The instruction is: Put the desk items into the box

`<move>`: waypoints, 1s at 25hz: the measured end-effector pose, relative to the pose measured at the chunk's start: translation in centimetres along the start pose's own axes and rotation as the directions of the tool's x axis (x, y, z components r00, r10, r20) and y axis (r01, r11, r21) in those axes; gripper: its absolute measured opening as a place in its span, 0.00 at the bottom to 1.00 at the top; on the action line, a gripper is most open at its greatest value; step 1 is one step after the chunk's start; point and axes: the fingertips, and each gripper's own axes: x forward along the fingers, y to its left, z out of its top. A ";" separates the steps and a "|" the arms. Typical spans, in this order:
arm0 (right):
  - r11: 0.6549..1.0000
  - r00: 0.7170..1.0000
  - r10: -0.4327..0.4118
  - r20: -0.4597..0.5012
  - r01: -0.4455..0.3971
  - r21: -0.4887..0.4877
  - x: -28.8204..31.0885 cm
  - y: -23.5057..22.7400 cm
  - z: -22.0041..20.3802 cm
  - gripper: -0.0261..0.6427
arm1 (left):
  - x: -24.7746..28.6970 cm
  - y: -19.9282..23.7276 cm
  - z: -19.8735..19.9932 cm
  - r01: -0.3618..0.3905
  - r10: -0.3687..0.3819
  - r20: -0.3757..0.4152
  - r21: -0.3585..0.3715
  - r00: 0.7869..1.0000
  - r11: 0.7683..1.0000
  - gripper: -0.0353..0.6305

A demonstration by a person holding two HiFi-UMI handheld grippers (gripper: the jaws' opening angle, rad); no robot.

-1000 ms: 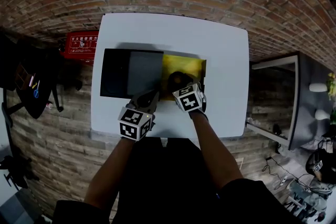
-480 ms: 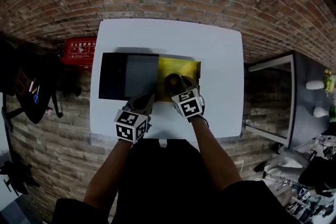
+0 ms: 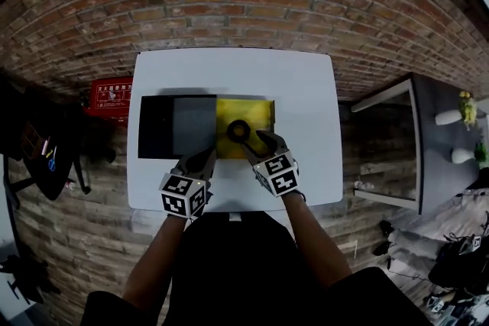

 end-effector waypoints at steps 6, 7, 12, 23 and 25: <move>1.000 0.999 0.017 0.045 -0.017 -0.013 -3.8 0.3 0.4 0.15 | -0.9 -1.3 1.2 0.007 -0.008 0.039 0.021 0.999 1.000 0.07; 1.000 0.998 0.021 0.062 -0.021 -0.015 -4.5 0.4 0.5 0.14 | -1.1 -1.5 1.3 0.007 -0.008 0.044 0.024 0.999 1.000 0.07; 0.999 0.989 0.052 0.139 -0.052 0.002 -8.3 0.9 1.5 0.08 | -2.6 -2.5 1.9 -0.002 0.000 0.071 0.036 0.997 0.999 0.07; 1.000 0.965 0.000 0.262 -0.008 0.029 -15.4 0.0 2.6 0.07 | -5.6 -3.7 3.9 -0.020 0.013 0.144 0.051 0.989 0.999 0.07; 0.999 0.964 -0.011 0.267 0.002 0.034 -15.6 -0.1 2.5 0.07 | -5.7 -3.7 4.0 -0.022 0.014 0.147 0.054 0.989 0.998 0.07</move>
